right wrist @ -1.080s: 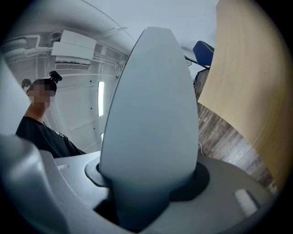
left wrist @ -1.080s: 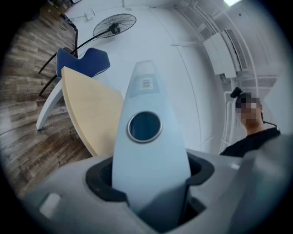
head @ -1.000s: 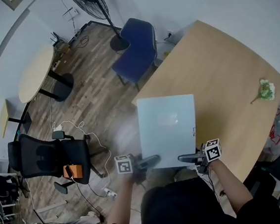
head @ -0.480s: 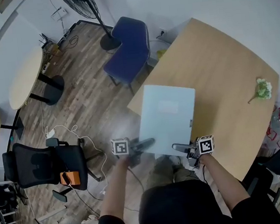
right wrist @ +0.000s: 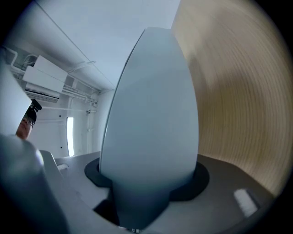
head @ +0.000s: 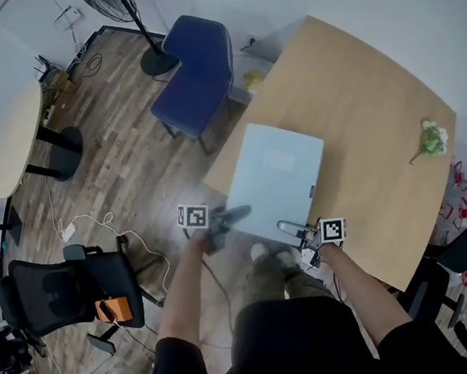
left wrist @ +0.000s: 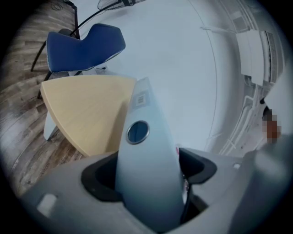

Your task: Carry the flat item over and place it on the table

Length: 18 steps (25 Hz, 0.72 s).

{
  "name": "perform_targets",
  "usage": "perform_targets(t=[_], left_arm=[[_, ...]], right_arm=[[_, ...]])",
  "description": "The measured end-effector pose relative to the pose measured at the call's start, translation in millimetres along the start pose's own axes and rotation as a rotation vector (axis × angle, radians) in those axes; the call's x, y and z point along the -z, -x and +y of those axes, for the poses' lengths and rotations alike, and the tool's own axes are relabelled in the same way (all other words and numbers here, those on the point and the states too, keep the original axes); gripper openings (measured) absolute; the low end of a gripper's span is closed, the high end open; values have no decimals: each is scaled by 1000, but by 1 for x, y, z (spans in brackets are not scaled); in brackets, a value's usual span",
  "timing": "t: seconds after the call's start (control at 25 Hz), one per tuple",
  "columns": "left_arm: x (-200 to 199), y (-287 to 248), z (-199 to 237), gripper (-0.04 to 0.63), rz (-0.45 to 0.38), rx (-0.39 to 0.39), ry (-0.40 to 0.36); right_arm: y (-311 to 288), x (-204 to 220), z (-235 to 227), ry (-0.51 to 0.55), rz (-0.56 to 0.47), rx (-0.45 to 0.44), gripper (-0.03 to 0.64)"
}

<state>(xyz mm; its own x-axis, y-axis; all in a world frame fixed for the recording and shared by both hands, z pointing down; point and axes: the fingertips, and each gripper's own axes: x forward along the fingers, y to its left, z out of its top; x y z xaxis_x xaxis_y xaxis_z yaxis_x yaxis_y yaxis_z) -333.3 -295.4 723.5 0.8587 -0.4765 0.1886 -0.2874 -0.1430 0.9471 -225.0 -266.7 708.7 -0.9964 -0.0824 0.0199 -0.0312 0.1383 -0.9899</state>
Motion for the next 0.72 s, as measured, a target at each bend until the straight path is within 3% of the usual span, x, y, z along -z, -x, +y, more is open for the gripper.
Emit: perform_targets(t=[0.28, 0.72], left_arm=[[-57, -9, 45, 390, 115, -28, -4], [-110, -45, 93, 400, 200, -121, -1]], right_arm=[[-37, -39, -29, -24, -137, 13, 301], [-47, -80, -81, -160, -274, 78, 302]])
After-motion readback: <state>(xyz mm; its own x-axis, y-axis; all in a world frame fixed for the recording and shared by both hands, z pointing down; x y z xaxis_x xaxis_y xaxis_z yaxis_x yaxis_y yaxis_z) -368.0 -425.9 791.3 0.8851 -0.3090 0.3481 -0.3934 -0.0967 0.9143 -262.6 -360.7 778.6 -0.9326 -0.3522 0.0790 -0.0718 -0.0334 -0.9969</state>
